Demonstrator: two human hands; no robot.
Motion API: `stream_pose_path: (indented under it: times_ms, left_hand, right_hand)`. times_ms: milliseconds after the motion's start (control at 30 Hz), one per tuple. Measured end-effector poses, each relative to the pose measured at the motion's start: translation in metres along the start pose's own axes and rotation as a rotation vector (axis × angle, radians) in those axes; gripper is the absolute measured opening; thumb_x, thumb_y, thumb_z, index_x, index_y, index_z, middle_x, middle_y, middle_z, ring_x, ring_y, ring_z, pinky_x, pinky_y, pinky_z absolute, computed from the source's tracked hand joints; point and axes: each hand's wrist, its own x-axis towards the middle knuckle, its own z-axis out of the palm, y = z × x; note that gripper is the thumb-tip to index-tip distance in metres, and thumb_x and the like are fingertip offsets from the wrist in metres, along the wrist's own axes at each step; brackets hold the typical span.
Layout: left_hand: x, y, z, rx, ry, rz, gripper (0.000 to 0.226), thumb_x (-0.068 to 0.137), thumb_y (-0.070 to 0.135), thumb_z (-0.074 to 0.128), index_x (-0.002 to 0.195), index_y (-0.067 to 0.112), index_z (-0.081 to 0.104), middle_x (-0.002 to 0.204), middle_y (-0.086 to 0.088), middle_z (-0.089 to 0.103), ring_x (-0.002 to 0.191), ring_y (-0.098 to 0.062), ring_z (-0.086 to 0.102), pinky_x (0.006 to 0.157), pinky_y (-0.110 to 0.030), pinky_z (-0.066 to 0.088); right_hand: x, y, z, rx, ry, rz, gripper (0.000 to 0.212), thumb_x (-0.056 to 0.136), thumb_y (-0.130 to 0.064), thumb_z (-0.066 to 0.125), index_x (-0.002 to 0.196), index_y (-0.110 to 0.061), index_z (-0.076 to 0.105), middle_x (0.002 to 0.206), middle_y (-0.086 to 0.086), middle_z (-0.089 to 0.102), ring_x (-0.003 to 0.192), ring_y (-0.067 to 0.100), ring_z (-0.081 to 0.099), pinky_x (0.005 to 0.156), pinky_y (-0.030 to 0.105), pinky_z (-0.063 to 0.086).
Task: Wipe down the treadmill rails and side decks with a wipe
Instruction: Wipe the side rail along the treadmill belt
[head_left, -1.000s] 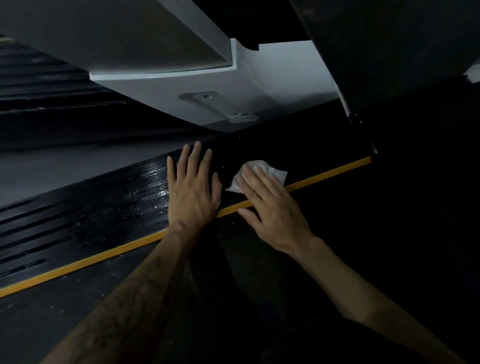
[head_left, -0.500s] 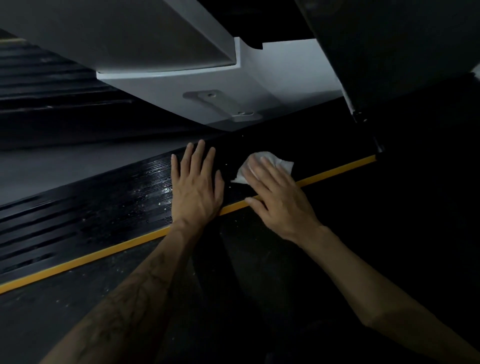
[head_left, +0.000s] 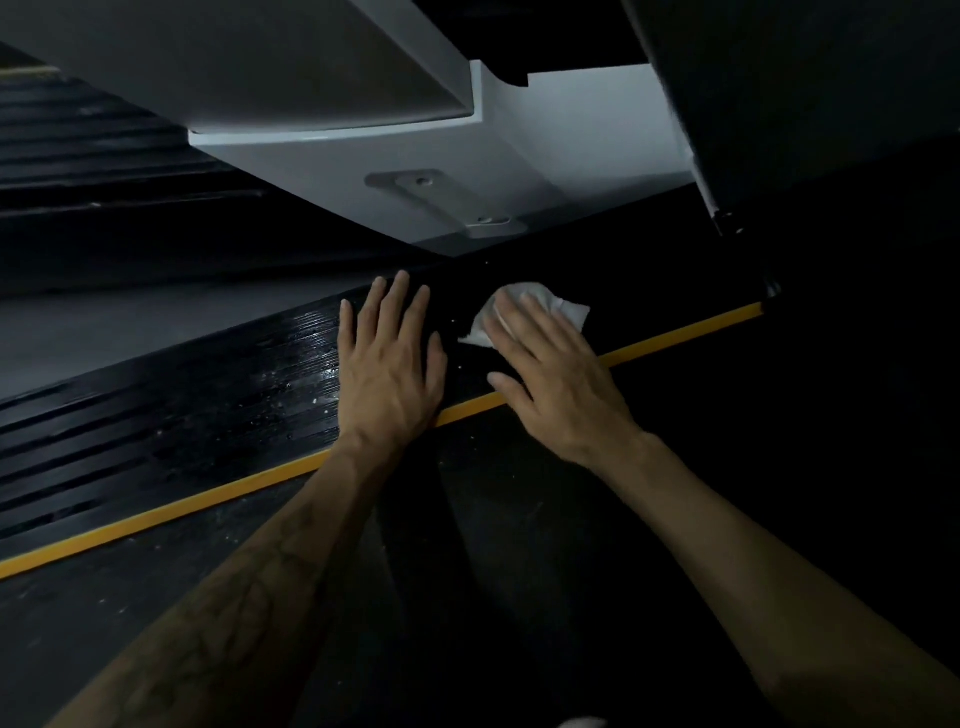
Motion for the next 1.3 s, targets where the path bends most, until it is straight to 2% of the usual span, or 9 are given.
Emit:
stream_pose_path:
  times_ms: [100, 267, 367, 567, 733, 800, 1033, 1167, 1300]
  left_hand:
    - [0.001, 0.000, 0.000, 0.015, 0.004, -0.005, 0.059, 0.103, 0.040, 0.033, 0.154, 0.013, 0.043, 0.165, -0.011, 0.033, 0.156, -0.028, 0.022, 0.127, -0.055, 0.012]
    - [0.001, -0.001, 0.002, 0.021, -0.010, -0.007, 0.061, 0.103, 0.042, 0.029, 0.156, 0.014, 0.041, 0.166, -0.010, 0.030, 0.157, -0.027, 0.019, 0.128, -0.053, 0.010]
    - [0.001, -0.002, 0.002, 0.011, -0.013, -0.002, 0.062, 0.103, 0.043, 0.028, 0.156, 0.014, 0.041, 0.167, -0.010, 0.030, 0.157, -0.027, 0.018, 0.128, -0.053, 0.009]
    - [0.001, -0.004, 0.001, -0.021, -0.029, 0.005, 0.061, 0.103, 0.041, 0.030, 0.156, 0.013, 0.040, 0.167, -0.010, 0.029, 0.157, -0.027, 0.018, 0.128, -0.053, 0.007]
    - [0.001, -0.002, 0.001, 0.002, -0.038, -0.001, 0.063, 0.102, 0.043, 0.027, 0.156, 0.014, 0.039, 0.167, -0.010, 0.029, 0.157, -0.028, 0.017, 0.128, -0.053, 0.008]
    - [0.001, -0.002, 0.001, 0.004, -0.041, 0.001, 0.062, 0.102, 0.043, 0.028, 0.156, 0.013, 0.039, 0.167, -0.010, 0.028, 0.157, -0.028, 0.017, 0.128, -0.054, 0.008]
    - [-0.005, -0.007, 0.000, 0.023, -0.035, 0.058, 0.061, 0.103, 0.039, 0.029, 0.156, 0.010, 0.040, 0.166, -0.014, 0.030, 0.156, -0.030, 0.021, 0.127, -0.057, 0.013]
    - [-0.006, -0.004, -0.001, 0.018, 0.011, 0.052, 0.059, 0.102, 0.036, 0.034, 0.153, 0.008, 0.045, 0.164, -0.015, 0.035, 0.154, -0.032, 0.026, 0.125, -0.059, 0.018]
    - [-0.005, -0.001, 0.000, 0.020, 0.028, 0.034, 0.058, 0.102, 0.035, 0.035, 0.152, 0.008, 0.046, 0.163, -0.014, 0.036, 0.154, -0.031, 0.027, 0.125, -0.059, 0.019]
  right_hand:
    - [0.003, 0.003, -0.002, -0.011, 0.019, 0.069, 0.068, 0.104, -0.049, 0.026, 0.164, -0.016, 0.023, 0.172, 0.006, 0.015, 0.159, 0.023, 0.009, 0.129, 0.045, 0.011]
    - [0.039, -0.017, -0.003, -0.014, 0.004, 0.269, 0.075, 0.102, -0.055, 0.015, 0.165, -0.013, 0.011, 0.173, 0.009, 0.003, 0.159, 0.026, 0.000, 0.128, 0.042, -0.002]
    - [0.037, -0.024, 0.005, -0.016, 0.022, 0.232, 0.074, 0.104, -0.054, 0.016, 0.165, -0.013, 0.011, 0.173, 0.010, 0.003, 0.159, 0.026, 0.000, 0.129, 0.043, -0.001]
    - [0.005, -0.017, 0.011, -0.003, 0.070, 0.071, 0.067, 0.105, -0.046, 0.026, 0.163, -0.013, 0.024, 0.171, 0.010, 0.017, 0.159, 0.027, 0.012, 0.128, 0.048, 0.014]
    - [0.040, -0.014, 0.000, -0.015, 0.038, 0.239, 0.075, 0.103, -0.054, 0.013, 0.165, -0.013, 0.015, 0.172, 0.010, 0.008, 0.159, 0.027, 0.005, 0.129, 0.045, 0.004]
    - [0.048, -0.018, 0.000, -0.017, 0.014, 0.258, 0.075, 0.103, -0.054, 0.015, 0.165, -0.012, 0.010, 0.173, 0.011, 0.003, 0.159, 0.026, 0.000, 0.129, 0.045, 0.002]
    - [0.012, -0.022, 0.002, 0.020, 0.042, 0.057, 0.069, 0.104, -0.048, 0.028, 0.163, -0.013, 0.023, 0.171, 0.010, 0.017, 0.159, 0.028, 0.012, 0.128, 0.049, 0.015]
    - [-0.001, -0.013, 0.003, 0.013, 0.038, -0.104, 0.063, 0.106, -0.044, 0.034, 0.161, -0.015, 0.030, 0.171, 0.007, 0.020, 0.158, 0.025, 0.014, 0.128, 0.049, 0.016]
    - [0.012, 0.008, -0.002, -0.035, 0.014, -0.052, 0.065, 0.105, -0.045, 0.030, 0.163, -0.016, 0.025, 0.171, 0.007, 0.016, 0.159, 0.025, 0.012, 0.129, 0.047, 0.014]
